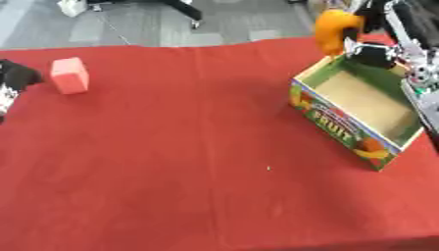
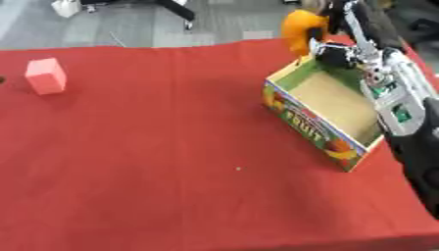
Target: Pick up the objects with one hand, pass them to the other hand, and then place them into the box on the other side of the table.
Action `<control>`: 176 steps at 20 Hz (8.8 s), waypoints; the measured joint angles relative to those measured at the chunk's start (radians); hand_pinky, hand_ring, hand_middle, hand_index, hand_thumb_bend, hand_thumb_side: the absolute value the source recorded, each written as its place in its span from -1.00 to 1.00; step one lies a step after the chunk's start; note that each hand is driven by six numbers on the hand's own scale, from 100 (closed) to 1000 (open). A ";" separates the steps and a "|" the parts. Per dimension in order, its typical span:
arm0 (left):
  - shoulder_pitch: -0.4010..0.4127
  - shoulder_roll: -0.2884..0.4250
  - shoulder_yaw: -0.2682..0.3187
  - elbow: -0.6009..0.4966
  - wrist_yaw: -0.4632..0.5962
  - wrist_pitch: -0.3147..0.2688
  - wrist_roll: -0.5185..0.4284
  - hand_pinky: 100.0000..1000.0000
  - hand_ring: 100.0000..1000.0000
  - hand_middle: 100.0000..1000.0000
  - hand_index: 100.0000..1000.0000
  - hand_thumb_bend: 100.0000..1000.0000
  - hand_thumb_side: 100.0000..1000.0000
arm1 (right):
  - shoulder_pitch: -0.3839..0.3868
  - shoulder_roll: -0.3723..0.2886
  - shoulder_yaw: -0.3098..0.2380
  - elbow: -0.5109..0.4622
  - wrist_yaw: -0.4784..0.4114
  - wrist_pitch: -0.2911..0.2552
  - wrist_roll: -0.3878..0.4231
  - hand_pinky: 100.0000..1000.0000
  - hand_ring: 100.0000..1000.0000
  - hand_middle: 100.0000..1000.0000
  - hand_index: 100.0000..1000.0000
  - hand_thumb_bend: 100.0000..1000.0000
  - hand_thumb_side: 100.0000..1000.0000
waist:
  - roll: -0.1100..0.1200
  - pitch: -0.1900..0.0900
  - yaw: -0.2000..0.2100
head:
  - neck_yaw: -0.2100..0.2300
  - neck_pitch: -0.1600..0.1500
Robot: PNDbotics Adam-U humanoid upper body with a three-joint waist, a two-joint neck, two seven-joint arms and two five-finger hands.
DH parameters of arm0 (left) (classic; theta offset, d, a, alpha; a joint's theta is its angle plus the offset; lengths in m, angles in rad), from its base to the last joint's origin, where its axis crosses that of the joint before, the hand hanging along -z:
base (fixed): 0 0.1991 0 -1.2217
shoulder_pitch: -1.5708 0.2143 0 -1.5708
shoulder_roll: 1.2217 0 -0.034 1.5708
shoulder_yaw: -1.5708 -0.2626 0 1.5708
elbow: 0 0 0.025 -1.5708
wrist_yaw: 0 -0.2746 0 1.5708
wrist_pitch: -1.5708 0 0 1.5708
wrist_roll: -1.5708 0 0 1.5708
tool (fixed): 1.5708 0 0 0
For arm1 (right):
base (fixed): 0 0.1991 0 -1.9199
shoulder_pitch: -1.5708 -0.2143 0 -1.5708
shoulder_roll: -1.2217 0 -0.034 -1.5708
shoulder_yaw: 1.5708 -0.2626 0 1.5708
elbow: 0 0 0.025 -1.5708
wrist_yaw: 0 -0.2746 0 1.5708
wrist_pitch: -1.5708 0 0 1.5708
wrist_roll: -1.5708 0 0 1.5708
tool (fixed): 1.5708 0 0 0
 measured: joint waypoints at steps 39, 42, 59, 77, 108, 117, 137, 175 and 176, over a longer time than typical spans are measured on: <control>0.046 0.003 0.143 0.206 -0.198 0.075 0.162 0.51 0.29 0.03 0.22 -0.12 0.08 | 0.320 0.187 -0.148 -0.677 -0.585 -0.106 -0.099 0.17 0.13 0.08 0.37 -0.87 -0.56 | 0.000 0.000 -0.017 | 0.210 -0.004; 0.044 0.022 0.148 0.258 -0.245 0.093 0.151 0.51 0.31 0.07 0.27 -0.15 -0.02 | 0.327 0.212 -0.115 -0.684 -0.612 -0.121 -0.053 0.16 0.12 0.07 0.35 -0.90 -0.57 | 0.000 0.000 -0.017 | 0.222 -0.004; -0.091 0.220 0.135 0.569 -0.655 0.170 -0.166 0.49 0.34 0.14 0.34 -0.19 -0.83 | 0.327 0.220 -0.047 -0.664 -0.638 -0.151 0.070 0.16 0.12 0.05 0.30 -0.96 -0.59 | 0.001 0.000 -0.021 | 0.271 -0.007; -0.111 0.192 0.116 0.647 -0.733 0.170 -0.087 0.12 -0.22 -0.42 -0.22 -0.80 -1.00 | 0.328 0.220 -0.043 -0.659 -0.642 -0.148 0.073 0.16 0.11 0.05 0.29 -1.00 -0.59 | 0.001 0.000 -0.027 | 0.273 -0.008; -0.297 -0.001 -0.211 0.168 0.031 0.114 -0.207 0.23 -0.29 -0.51 -0.29 -1.00 -0.89 | 0.084 0.220 0.223 -0.648 -0.610 -0.295 0.419 0.20 0.10 0.02 0.42 -1.00 -0.63 | 0.001 0.000 -0.020 | 0.245 -0.002; -0.379 -0.009 -0.363 0.136 0.153 0.194 -0.303 0.28 -0.22 -0.47 -0.25 -1.00 -0.85 | 0.066 0.238 0.276 -0.585 -0.536 -0.352 0.530 0.19 0.09 -0.01 0.44 -0.91 -0.60 | 0.001 0.000 -0.021 | 0.242 0.005; -0.401 -0.027 -0.481 0.099 0.265 0.290 -0.400 0.36 -0.17 -0.45 -0.23 -0.96 -0.78 | 0.045 0.255 0.295 -0.591 -0.126 -0.400 0.456 0.22 0.05 -0.04 0.63 -0.33 -0.48 | 0.001 0.000 -0.024 | 0.239 0.007; -0.417 -0.049 -0.491 0.037 0.325 0.320 -0.427 0.41 0.02 -0.17 0.03 -0.01 0.12 | 0.056 0.299 0.372 -0.504 0.149 -0.373 0.190 0.02 -0.20 -0.51 -0.45 -1.00 -1.00 | 0.001 0.000 -0.019 | 0.238 0.016; -0.416 -0.044 -0.485 0.029 0.324 0.314 -0.425 0.43 0.04 -0.15 0.06 0.03 0.18 | 0.057 0.299 0.371 -0.504 0.147 -0.368 0.176 0.02 -0.20 -0.52 -0.46 -1.00 -1.00 | 0.001 0.000 -0.019 | 0.238 0.016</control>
